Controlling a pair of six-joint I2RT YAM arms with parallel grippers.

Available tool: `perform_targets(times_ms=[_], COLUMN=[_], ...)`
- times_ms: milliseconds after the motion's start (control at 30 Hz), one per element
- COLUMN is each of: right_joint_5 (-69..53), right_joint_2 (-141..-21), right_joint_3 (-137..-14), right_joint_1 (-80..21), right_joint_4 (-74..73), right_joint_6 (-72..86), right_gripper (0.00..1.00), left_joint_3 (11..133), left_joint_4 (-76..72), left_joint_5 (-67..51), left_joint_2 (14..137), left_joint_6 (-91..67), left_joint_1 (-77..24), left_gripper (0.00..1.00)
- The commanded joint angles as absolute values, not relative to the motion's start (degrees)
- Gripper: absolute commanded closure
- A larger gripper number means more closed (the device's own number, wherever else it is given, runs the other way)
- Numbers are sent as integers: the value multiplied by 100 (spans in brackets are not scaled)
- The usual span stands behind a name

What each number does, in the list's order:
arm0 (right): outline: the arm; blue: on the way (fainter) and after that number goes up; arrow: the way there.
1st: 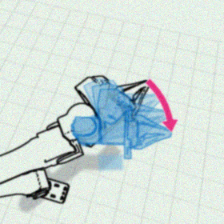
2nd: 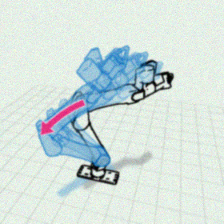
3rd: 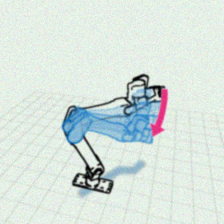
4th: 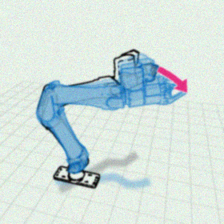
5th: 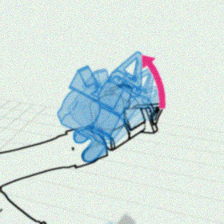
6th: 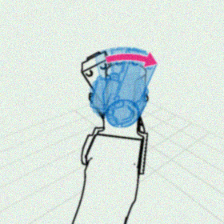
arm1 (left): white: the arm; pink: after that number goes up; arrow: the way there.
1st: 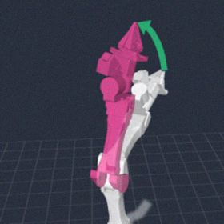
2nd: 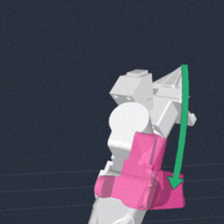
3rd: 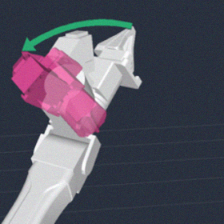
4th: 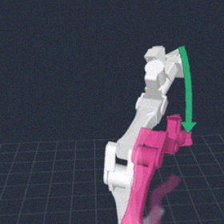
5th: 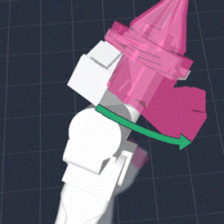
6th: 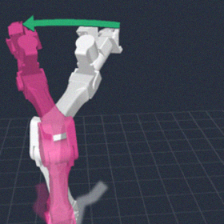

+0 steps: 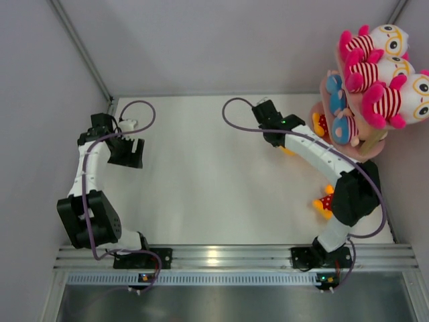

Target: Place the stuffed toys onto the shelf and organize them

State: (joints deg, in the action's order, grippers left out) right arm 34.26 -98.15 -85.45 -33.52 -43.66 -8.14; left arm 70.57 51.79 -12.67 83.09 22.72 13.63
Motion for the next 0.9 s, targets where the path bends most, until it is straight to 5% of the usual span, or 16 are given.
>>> perform_targets(times_ms=[0, 467, 867], right_joint_5=[4016, 4869, 5045], right_joint_2=[-9081, -9079, -9887], right_joint_3=[-8157, -7990, -7101], right_joint_1=[-2867, -1953, -1653], right_joint_4=[-4887, -4527, -1776], right_joint_6=[-290, -861, -2355], right_gripper=[100, 100, 100], left_joint_3=[7277, 7330, 7330], left_joint_4=[5194, 5203, 5212], left_joint_5=[-1432, -1450, -1485], left_joint_2=[8385, 8411, 8367], left_joint_6=[2391, 2399, 2382], left_joint_1=[1397, 1406, 1397], left_gripper=[16, 16, 16])
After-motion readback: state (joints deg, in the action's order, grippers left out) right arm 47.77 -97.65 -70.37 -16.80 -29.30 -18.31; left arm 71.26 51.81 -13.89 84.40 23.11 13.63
